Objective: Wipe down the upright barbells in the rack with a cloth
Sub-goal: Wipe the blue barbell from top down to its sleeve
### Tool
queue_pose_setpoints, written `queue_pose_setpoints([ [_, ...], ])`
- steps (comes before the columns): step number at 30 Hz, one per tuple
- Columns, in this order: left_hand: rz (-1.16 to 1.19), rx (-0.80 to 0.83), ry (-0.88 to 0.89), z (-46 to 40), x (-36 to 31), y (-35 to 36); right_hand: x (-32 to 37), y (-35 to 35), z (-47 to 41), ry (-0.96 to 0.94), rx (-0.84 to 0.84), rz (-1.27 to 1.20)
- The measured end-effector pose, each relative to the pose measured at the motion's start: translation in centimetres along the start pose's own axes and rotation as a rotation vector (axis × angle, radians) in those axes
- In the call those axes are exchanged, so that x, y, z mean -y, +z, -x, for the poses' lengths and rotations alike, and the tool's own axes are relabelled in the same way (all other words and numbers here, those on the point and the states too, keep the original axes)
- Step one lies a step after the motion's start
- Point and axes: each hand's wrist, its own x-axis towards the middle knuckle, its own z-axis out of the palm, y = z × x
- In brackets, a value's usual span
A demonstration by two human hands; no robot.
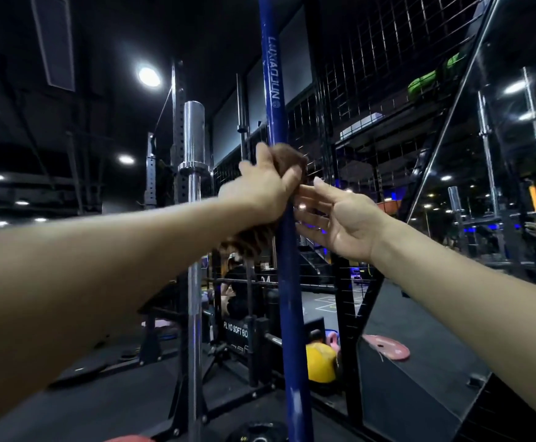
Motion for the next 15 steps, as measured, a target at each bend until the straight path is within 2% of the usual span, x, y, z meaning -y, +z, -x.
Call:
queue_pose_setpoints([
  [3,0.047,-0.076,-0.046,-2.5,-1.4,-0.7,-0.1,-0.3,0.0,0.007,0.002,0.016],
  [7,0.078,-0.113,-0.024,-1.5,-1.1,0.6,-0.6,-0.5,0.3,0.012,0.004,0.024],
  [12,0.044,0.007,0.031,5.3,1.1,3.4,-1.9,-0.3,1.4,0.057,-0.027,-0.036],
  [15,-0.015,0.03,0.038,5.7,1.9,3.0,-2.6,-0.4,2.1,0.072,-0.023,-0.039],
])
